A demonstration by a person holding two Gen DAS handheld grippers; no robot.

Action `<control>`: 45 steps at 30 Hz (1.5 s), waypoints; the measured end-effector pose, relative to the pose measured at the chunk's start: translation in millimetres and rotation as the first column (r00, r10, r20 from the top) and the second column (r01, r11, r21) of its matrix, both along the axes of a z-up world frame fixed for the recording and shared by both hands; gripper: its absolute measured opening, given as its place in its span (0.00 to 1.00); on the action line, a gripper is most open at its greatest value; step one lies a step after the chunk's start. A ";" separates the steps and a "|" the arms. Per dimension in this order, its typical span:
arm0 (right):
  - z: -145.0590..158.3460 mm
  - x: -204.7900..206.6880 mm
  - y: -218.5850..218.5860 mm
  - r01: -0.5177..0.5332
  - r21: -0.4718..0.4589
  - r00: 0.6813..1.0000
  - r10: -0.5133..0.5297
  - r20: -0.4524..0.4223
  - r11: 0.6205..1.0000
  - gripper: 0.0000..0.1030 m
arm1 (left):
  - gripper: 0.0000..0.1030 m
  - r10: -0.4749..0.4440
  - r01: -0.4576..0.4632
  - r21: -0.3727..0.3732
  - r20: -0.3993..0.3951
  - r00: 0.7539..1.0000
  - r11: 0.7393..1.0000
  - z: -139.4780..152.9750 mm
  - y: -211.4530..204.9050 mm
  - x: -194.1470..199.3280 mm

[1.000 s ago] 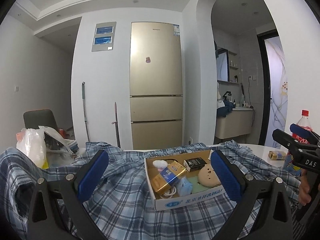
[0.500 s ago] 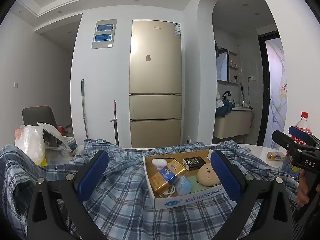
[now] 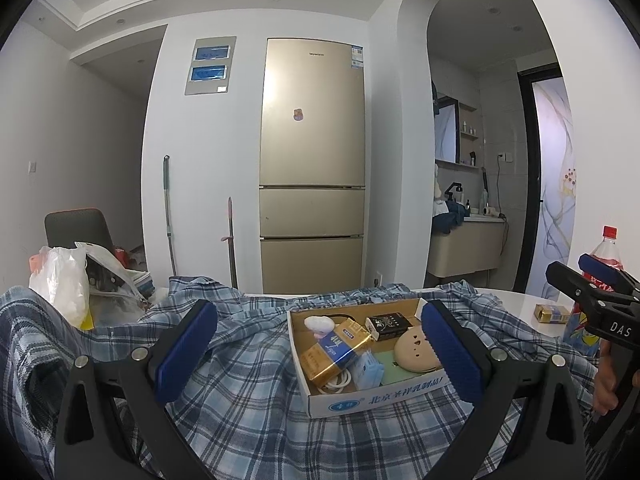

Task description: Organize soft objects

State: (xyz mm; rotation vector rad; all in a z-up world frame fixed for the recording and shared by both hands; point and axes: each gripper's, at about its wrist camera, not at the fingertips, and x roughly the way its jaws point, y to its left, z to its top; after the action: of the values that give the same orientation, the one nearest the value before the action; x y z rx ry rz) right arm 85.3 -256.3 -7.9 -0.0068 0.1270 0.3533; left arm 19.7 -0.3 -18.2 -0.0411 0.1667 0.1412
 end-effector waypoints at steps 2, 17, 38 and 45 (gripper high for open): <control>-0.1 0.2 0.0 0.000 -0.001 1.000 0.000 0.000 1.000 1.00 | 1.00 0.000 0.000 0.000 0.000 1.000 1.000 0.0 -0.3 -0.1; 0.6 -0.1 -0.5 0.001 -0.002 1.000 -0.001 0.003 1.000 1.00 | 1.00 -0.003 0.003 0.006 0.002 1.000 1.000 1.1 -2.9 -1.2; 0.5 0.5 -1.1 0.001 -0.001 1.000 -0.001 0.003 1.000 1.00 | 1.00 -0.002 0.002 0.006 0.002 1.000 1.000 1.1 -3.4 -1.6; 0.5 -0.2 -1.0 0.002 -0.001 1.000 -0.002 0.003 1.000 1.00 | 1.00 -0.002 0.002 0.007 0.002 1.000 1.000 1.1 -3.3 -1.4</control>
State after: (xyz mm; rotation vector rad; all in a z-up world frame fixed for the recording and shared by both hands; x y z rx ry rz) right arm 85.2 -257.3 -7.4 -0.0086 0.1243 0.3516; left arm 18.4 -3.6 -17.1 -0.0346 0.1639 0.1394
